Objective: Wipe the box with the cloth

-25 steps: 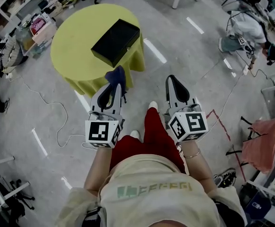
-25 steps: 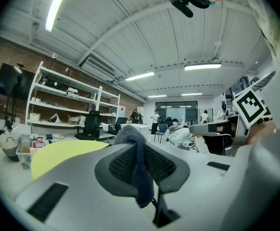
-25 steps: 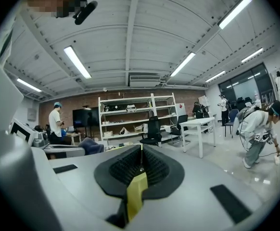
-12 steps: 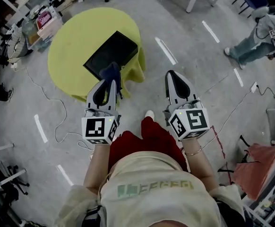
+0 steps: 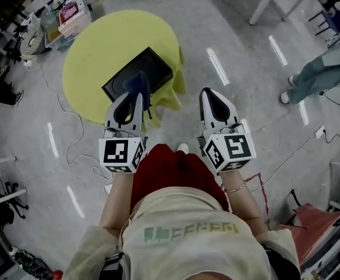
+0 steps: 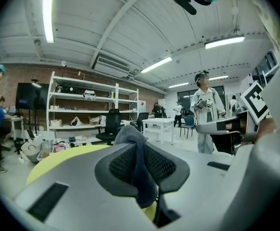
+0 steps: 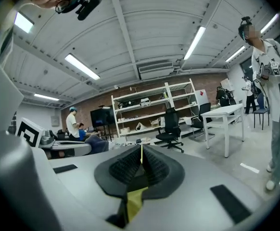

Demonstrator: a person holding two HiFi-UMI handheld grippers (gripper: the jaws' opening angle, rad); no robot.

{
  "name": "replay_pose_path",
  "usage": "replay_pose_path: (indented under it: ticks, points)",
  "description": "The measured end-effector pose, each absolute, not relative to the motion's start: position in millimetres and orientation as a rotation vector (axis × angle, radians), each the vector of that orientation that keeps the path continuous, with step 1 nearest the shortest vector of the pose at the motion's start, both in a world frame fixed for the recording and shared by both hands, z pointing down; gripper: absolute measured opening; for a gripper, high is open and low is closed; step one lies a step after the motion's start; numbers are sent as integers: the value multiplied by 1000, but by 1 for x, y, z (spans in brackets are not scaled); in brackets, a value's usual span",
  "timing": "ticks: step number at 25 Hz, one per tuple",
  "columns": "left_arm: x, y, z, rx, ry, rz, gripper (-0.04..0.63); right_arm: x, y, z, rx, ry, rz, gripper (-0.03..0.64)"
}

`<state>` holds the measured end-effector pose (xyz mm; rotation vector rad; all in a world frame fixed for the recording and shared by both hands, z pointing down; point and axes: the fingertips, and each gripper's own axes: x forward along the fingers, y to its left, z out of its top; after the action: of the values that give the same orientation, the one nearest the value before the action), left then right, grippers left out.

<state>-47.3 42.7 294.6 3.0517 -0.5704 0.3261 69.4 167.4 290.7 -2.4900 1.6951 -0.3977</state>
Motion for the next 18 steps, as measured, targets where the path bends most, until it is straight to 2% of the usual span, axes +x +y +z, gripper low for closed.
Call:
replay_pose_path:
  ticks: [18]
  points:
    - [11,-149,289,3003,-716,270,60,115,-20,316,-2402,1926,-500,38]
